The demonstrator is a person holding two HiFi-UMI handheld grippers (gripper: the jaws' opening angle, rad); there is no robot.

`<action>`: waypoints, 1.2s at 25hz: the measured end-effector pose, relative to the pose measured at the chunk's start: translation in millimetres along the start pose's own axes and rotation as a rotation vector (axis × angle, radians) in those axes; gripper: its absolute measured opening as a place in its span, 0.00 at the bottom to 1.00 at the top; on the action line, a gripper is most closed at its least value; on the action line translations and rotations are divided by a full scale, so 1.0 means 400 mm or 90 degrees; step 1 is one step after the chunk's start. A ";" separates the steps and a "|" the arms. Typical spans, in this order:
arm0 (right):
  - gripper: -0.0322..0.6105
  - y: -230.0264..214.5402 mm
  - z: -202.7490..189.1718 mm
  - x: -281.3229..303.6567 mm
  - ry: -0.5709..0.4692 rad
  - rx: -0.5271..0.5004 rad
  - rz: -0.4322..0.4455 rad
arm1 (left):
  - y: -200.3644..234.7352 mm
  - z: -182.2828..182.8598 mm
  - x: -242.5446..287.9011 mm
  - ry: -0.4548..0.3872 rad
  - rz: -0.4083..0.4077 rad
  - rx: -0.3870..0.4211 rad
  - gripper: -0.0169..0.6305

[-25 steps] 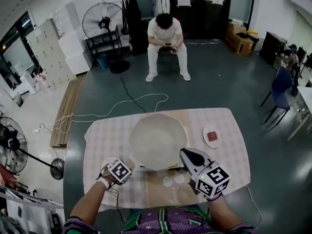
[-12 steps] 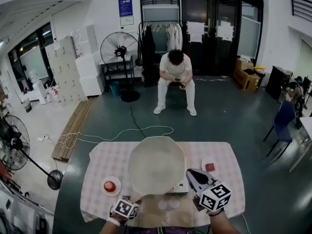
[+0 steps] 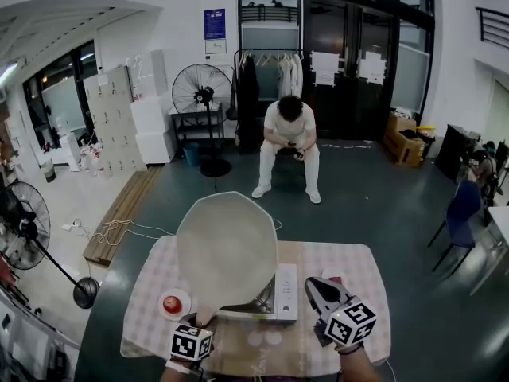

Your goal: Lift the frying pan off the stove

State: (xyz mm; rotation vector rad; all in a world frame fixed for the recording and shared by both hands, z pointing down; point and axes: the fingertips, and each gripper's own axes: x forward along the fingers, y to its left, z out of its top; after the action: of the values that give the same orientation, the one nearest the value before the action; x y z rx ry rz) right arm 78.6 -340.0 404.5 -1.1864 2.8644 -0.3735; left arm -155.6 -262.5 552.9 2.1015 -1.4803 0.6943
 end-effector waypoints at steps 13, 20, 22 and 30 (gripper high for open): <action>0.06 0.032 0.074 -0.036 -0.068 -0.042 0.002 | 0.039 0.204 -0.183 -0.176 0.077 -0.003 0.19; 0.06 0.018 0.092 -0.062 -0.089 -0.063 -0.028 | 0.028 0.244 -0.249 -0.236 0.085 -0.013 0.19; 0.06 0.017 0.101 -0.071 -0.093 -0.063 -0.036 | 0.026 0.255 -0.270 -0.251 0.084 -0.022 0.19; 0.06 0.013 0.128 -0.086 -0.112 -0.073 -0.062 | 0.061 0.269 -0.319 -0.272 0.112 -0.030 0.19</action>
State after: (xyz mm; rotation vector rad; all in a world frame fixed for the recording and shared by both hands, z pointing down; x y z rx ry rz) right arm 105.0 -323.4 351.0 -1.3095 2.7160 -0.1000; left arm -201.4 -248.2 391.2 2.1934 -1.9029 0.2720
